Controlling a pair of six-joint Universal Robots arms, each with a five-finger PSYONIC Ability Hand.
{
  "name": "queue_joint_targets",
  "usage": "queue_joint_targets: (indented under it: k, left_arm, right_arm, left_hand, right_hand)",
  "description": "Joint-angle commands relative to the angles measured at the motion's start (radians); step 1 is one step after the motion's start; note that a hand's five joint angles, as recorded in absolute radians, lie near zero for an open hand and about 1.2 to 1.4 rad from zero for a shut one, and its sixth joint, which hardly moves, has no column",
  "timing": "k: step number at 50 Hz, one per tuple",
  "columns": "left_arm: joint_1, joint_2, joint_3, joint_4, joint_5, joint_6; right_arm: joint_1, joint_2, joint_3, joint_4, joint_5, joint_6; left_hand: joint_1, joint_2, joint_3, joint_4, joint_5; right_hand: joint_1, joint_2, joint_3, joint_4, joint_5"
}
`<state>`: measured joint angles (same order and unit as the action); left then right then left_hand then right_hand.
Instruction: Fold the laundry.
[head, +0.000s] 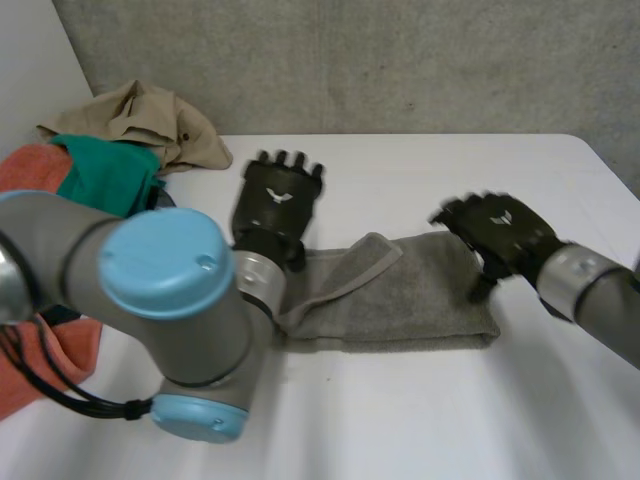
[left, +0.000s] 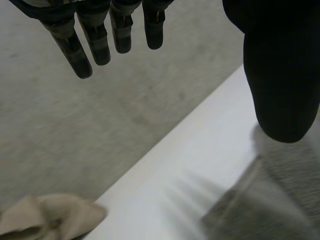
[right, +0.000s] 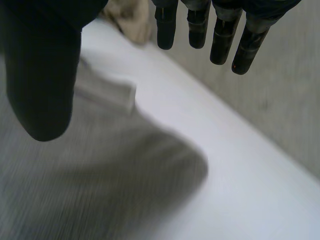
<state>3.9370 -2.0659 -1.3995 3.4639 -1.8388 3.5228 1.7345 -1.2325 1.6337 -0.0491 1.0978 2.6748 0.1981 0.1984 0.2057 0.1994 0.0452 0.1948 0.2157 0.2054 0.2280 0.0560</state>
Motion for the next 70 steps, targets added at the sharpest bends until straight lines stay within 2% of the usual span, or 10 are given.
queue_joint_targets:
  k: [1,7,13,19,25,29,32,47,56,70]
  left_arm:
    - [-0.058,-0.124,0.074,-0.003,0.082,-0.001]
    - [-0.053,-0.216,0.151,-0.005,0.127,0.001]
    - [-0.039,-0.335,0.283,-0.046,0.116,0.002]
    - [0.05,-0.413,0.35,-0.147,0.096,0.007]
    - [0.076,-0.425,0.366,-0.16,-0.022,0.01]
    - [0.087,-0.413,0.364,-0.157,-0.178,0.008]
    - [0.081,-0.407,0.356,-0.16,-0.204,0.007]
    - [0.018,-0.341,0.292,-0.158,-0.159,0.001]
    - [-0.001,-0.321,0.304,-0.16,0.016,-0.004]
    - [-0.005,-0.347,0.336,-0.16,0.058,0.004]
  right_arm:
    - [-0.107,0.011,0.143,0.003,-0.042,-0.187]
    - [-0.13,0.01,0.166,-0.005,-0.064,-0.185]
    - [-0.122,0.001,0.198,-0.021,-0.067,-0.184]
    - [-0.073,0.002,0.212,-0.054,-0.065,-0.184]
    - [-0.056,0.004,0.218,-0.081,-0.064,-0.184]
    - [-0.038,0.01,0.218,-0.112,-0.058,-0.184]
    - [-0.03,0.013,0.216,-0.13,-0.055,-0.184]
    - [-0.026,0.062,0.207,-0.186,-0.009,-0.194]
    - [-0.024,0.062,0.213,-0.184,-0.007,-0.194]
    - [-0.021,0.062,0.215,-0.184,-0.007,-0.191]
  left_hand:
    - [-0.002,-0.002,-0.01,-0.004,-0.024]
    - [0.012,0.012,0.005,0.011,-0.009]
    - [0.021,0.021,0.014,0.02,0.0]
    - [0.024,0.024,0.017,0.023,0.003]
    - [0.039,0.039,0.031,0.038,0.017]
    - [0.03,0.03,0.023,0.029,0.008]
    - [0.021,0.021,0.014,0.02,0.0]
    - [0.001,0.0,-0.007,-0.001,-0.021]
    - [0.009,0.009,0.002,0.008,-0.012]
    - [0.009,0.009,0.002,0.008,-0.012]
  right_hand:
    - [0.072,0.051,0.061,0.039,0.036]
    - [0.099,0.078,0.088,0.065,0.063]
    - [0.207,0.186,0.197,0.174,0.171]
    - [0.207,0.186,0.197,0.174,0.172]
    - [0.213,0.192,0.202,0.18,0.177]
    - [0.254,0.233,0.244,0.221,0.218]
    - [0.263,0.242,0.252,0.23,0.227]
    - [0.357,0.336,0.346,0.324,0.321]
    - [0.357,0.336,0.346,0.324,0.321]
    - [0.357,0.336,0.346,0.324,0.321]
